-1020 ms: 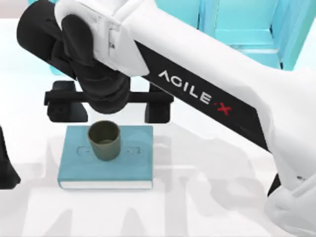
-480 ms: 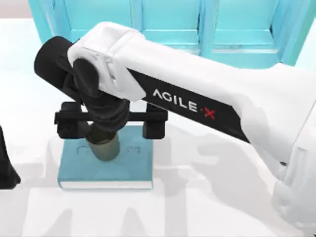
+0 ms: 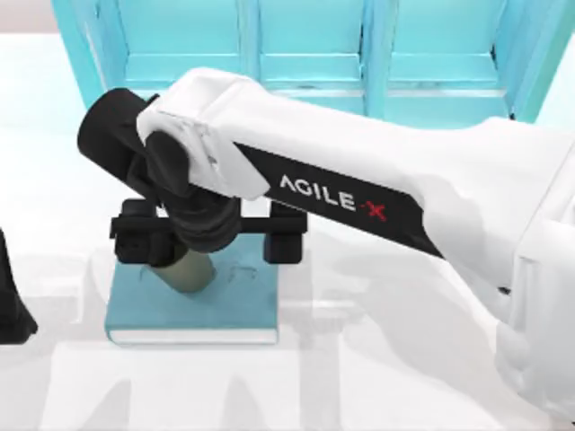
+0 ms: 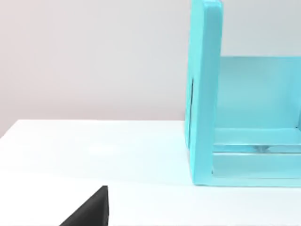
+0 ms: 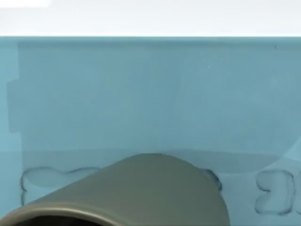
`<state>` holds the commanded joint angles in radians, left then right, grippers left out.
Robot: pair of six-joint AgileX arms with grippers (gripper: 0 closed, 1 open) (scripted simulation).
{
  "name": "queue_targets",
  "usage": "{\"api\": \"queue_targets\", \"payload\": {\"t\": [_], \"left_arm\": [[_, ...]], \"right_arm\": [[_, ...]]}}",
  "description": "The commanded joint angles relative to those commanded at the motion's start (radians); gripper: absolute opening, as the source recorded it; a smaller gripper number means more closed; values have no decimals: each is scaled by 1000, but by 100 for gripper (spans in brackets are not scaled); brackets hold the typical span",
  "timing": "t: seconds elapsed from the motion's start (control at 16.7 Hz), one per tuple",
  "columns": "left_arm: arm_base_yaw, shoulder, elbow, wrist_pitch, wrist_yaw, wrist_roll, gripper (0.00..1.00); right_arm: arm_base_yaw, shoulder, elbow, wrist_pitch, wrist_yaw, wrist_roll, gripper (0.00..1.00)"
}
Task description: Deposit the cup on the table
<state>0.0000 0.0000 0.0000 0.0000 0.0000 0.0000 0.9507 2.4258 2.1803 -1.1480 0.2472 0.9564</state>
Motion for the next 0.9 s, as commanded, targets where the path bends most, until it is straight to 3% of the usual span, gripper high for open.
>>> {"api": "queue_targets", "payload": {"t": [0.78,0.9], "left_arm": [[0,0,0,0,0,0,100],[0,0,0,0,0,0,100]], "right_arm": [[0,0,0,0,0,0,2],[0,0,0,0,0,0,0]]}}
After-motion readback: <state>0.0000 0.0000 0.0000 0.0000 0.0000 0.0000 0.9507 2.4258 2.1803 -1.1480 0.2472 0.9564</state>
